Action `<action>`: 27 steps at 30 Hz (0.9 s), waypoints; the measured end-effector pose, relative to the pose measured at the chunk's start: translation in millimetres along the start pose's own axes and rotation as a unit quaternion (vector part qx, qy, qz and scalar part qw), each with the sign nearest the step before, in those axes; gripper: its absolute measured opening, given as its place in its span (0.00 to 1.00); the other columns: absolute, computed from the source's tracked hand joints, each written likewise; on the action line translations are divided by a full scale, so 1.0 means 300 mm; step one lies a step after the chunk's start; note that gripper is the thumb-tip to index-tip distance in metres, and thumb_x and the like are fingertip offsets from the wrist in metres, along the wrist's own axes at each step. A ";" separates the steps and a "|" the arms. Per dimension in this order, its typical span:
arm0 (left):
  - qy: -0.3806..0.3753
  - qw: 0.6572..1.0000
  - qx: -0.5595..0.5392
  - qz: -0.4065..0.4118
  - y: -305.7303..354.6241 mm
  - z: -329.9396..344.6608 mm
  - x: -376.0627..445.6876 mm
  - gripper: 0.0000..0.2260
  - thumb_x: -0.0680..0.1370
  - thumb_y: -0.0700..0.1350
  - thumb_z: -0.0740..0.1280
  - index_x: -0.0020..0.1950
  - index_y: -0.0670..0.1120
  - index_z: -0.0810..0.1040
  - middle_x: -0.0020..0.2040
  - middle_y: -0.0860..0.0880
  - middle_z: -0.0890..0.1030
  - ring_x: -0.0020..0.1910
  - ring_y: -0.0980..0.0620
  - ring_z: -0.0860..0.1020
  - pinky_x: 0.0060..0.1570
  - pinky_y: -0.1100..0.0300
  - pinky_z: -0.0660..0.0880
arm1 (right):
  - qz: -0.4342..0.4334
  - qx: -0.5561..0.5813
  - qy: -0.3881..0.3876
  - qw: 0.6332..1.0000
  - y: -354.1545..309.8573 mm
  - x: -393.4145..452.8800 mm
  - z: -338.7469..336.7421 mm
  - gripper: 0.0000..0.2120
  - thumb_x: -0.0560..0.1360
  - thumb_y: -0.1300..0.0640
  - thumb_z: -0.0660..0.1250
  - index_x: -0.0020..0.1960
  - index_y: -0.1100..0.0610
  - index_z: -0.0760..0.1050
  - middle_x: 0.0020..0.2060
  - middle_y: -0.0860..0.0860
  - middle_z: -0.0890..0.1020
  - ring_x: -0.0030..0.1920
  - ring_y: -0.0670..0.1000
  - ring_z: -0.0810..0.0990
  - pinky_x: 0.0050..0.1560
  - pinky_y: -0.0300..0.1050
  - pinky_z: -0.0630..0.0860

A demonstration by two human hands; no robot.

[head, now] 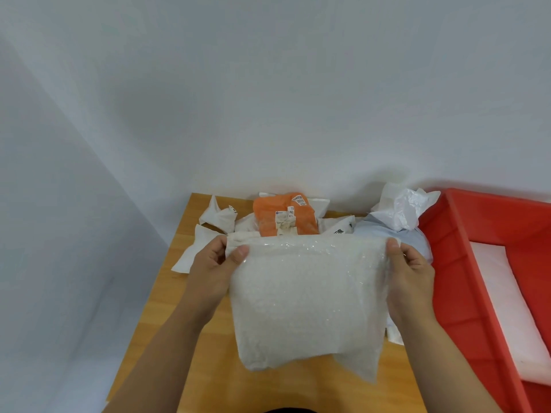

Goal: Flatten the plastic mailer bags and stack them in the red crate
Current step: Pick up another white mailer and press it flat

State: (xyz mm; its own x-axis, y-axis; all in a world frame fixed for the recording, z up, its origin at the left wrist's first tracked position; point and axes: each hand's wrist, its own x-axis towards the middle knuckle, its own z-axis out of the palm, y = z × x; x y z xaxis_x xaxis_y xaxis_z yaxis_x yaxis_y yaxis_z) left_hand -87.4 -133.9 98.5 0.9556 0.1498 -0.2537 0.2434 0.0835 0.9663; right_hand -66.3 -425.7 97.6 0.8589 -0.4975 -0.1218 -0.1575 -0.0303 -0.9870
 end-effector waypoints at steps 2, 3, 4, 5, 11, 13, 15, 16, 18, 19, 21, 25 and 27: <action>0.024 0.999 -0.032 -0.002 0.005 0.000 0.006 0.07 0.79 0.43 0.68 0.55 0.44 0.80 0.51 0.45 0.85 0.53 0.43 0.82 0.50 0.51 0.80 | 0.005 -0.001 -0.015 1.000 -0.003 -0.003 0.002 0.15 0.80 0.50 0.66 0.43 0.61 0.79 0.31 0.50 0.73 0.31 0.44 0.69 0.34 0.40 0.69; 0.034 0.998 -0.048 -0.009 0.006 0.002 0.009 0.06 0.79 0.43 0.68 0.54 0.43 0.80 0.52 0.44 0.85 0.54 0.42 0.82 0.52 0.49 0.80 | 0.010 -0.002 -0.025 1.000 -0.002 -0.002 0.000 0.15 0.80 0.50 0.66 0.44 0.61 0.80 0.33 0.51 0.75 0.34 0.46 0.72 0.37 0.43 0.71; 0.045 0.997 -0.057 -0.016 0.002 0.002 0.011 0.06 0.79 0.43 0.67 0.54 0.44 0.81 0.52 0.44 0.84 0.55 0.41 0.82 0.55 0.46 0.80 | 0.014 -0.001 -0.031 0.999 -0.002 -0.001 -0.001 0.14 0.80 0.50 0.67 0.44 0.60 0.81 0.34 0.51 0.77 0.36 0.47 0.73 0.39 0.44 0.72; 0.055 0.997 -0.056 -0.020 0.001 0.005 0.010 0.05 0.80 0.44 0.67 0.53 0.45 0.81 0.52 0.44 0.85 0.55 0.41 0.82 0.56 0.44 0.79 | 0.018 0.000 -0.036 0.999 -0.006 0.000 -0.003 0.13 0.80 0.50 0.67 0.44 0.59 0.81 0.36 0.51 0.79 0.38 0.48 0.74 0.41 0.45 0.73; 0.115 0.993 0.001 -0.009 0.002 0.018 0.019 0.08 0.80 0.51 0.66 0.48 0.48 0.82 0.47 0.47 0.85 0.49 0.43 0.82 0.48 0.47 0.79 | 0.011 -0.008 -0.063 0.998 -0.021 0.015 -0.014 0.14 0.80 0.49 0.66 0.44 0.58 0.82 0.37 0.49 0.82 0.40 0.48 0.78 0.45 0.47 0.76; 0.140 0.988 -0.061 -0.021 0.019 0.003 0.042 0.08 0.81 0.50 0.65 0.53 0.47 0.81 0.47 0.50 0.85 0.47 0.49 0.83 0.44 0.55 0.80 | 0.027 -0.028 -0.149 0.988 -0.016 0.019 -0.034 0.21 0.75 0.37 0.66 0.57 0.52 0.81 0.49 0.48 0.86 0.49 0.50 0.83 0.53 0.49 0.79; 0.157 0.977 -0.138 -0.034 0.036 -0.027 0.062 0.10 0.82 0.47 0.65 0.59 0.45 0.80 0.50 0.50 0.85 0.45 0.53 0.84 0.39 0.59 0.81 | 0.070 -0.068 -0.247 0.964 -0.011 0.014 -0.057 0.32 0.68 0.29 0.69 0.67 0.44 0.75 0.59 0.47 0.83 0.57 0.49 0.82 0.54 0.47 0.79; 0.163 0.973 -0.157 -0.041 0.043 -0.042 0.070 0.11 0.82 0.47 0.65 0.61 0.44 0.79 0.51 0.49 0.85 0.44 0.54 0.84 0.37 0.60 0.80 | 0.089 -0.075 -0.281 0.953 -0.007 0.001 -0.065 0.31 0.70 0.32 0.70 0.69 0.42 0.72 0.61 0.46 0.82 0.58 0.48 0.82 0.51 0.44 0.79; 0.162 0.971 -0.166 -0.061 0.049 -0.062 0.079 0.13 0.82 0.47 0.65 0.63 0.43 0.78 0.53 0.47 0.85 0.43 0.54 0.85 0.34 0.61 0.80 | 0.104 -0.051 -0.310 0.944 0.001 -0.025 -0.063 0.26 0.76 0.45 0.70 0.72 0.42 0.68 0.59 0.45 0.83 0.58 0.48 0.83 0.51 0.45 0.80; 0.157 0.971 -0.164 -0.071 0.051 -0.065 0.082 0.13 0.82 0.47 0.65 0.64 0.43 0.78 0.54 0.47 0.85 0.44 0.54 0.85 0.34 0.61 0.80 | 0.103 -0.035 -0.304 0.947 0.000 -0.038 -0.055 0.26 0.76 0.50 0.69 0.72 0.41 0.67 0.57 0.46 0.84 0.57 0.50 0.83 0.52 0.48 0.80; 0.148 0.975 -0.150 -0.078 0.053 -0.062 0.081 0.13 0.82 0.47 0.64 0.66 0.45 0.75 0.57 0.48 0.83 0.46 0.53 0.84 0.36 0.59 0.79 | 0.086 -0.011 -0.265 0.960 -0.009 -0.049 -0.042 0.24 0.76 0.54 0.68 0.70 0.41 0.69 0.49 0.53 0.85 0.49 0.50 0.85 0.48 0.46 0.80; 0.105 0.991 -0.088 0.000 0.047 -0.058 0.062 0.17 0.83 0.45 0.59 0.66 0.65 0.71 0.63 0.60 0.76 0.57 0.53 0.80 0.48 0.57 0.76 | 0.088 0.022 -0.209 0.974 -0.069 -0.040 -0.028 0.07 0.79 0.63 0.65 0.56 0.57 0.79 0.39 0.58 0.81 0.30 0.49 0.79 0.25 0.40 0.73; 0.041 0.997 -0.034 0.059 0.039 -0.066 0.045 0.19 0.83 0.42 0.55 0.64 0.63 0.75 0.67 0.65 0.73 0.62 0.56 0.77 0.56 0.57 0.75 | 0.104 0.048 -0.188 0.975 -0.092 -0.022 -0.029 0.05 0.79 0.64 0.65 0.50 0.61 0.80 0.38 0.57 0.81 0.29 0.51 0.77 0.25 0.41 0.73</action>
State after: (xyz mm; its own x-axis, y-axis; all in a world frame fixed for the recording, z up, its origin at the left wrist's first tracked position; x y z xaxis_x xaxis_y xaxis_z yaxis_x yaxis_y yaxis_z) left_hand -75.0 -111.4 105.4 0.9596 0.2421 -0.1436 0.1156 0.1262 0.9852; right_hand -71.9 -429.2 126.6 0.9341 -0.1300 -0.3324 -0.3167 0.1279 -0.9399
